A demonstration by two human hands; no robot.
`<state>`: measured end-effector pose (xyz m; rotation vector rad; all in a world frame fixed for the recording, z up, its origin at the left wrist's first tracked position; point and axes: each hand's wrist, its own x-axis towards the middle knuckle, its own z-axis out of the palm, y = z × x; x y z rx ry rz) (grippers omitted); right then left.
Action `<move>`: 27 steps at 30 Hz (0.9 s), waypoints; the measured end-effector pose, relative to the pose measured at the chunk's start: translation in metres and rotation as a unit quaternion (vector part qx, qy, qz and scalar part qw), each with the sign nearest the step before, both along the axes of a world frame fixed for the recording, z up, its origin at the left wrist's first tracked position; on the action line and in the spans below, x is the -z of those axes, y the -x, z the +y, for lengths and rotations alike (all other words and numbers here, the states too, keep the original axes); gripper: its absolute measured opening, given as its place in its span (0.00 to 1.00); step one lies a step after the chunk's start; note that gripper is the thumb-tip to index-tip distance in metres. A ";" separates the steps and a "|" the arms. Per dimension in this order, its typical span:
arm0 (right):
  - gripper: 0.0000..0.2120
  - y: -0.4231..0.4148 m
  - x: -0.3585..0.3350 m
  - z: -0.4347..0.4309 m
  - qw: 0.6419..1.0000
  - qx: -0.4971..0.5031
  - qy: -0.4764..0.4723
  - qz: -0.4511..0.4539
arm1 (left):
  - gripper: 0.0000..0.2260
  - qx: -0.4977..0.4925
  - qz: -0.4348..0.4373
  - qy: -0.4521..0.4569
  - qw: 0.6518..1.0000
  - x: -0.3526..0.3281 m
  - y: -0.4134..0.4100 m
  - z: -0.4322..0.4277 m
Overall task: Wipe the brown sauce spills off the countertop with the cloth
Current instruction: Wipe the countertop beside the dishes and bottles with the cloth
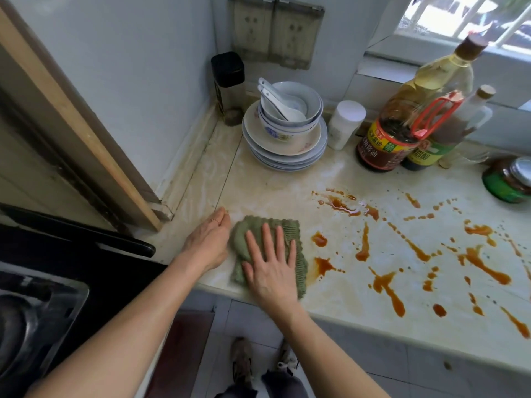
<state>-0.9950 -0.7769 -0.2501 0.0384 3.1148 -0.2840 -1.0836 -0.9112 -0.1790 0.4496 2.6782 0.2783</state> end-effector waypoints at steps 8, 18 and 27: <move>0.28 -0.015 0.002 0.056 1.000 0.009 -0.023 -0.012 | 0.31 0.005 0.005 0.026 1.000 -0.005 -0.003 0.003; 0.29 -0.034 -0.003 0.039 0.998 -0.046 -0.032 -0.017 | 0.32 0.003 -0.007 0.052 0.999 -0.003 -0.007 0.005; 0.30 -0.044 -0.004 0.072 0.993 0.109 -0.041 -0.018 | 0.27 -0.023 -0.003 0.095 0.995 -0.016 -0.004 0.021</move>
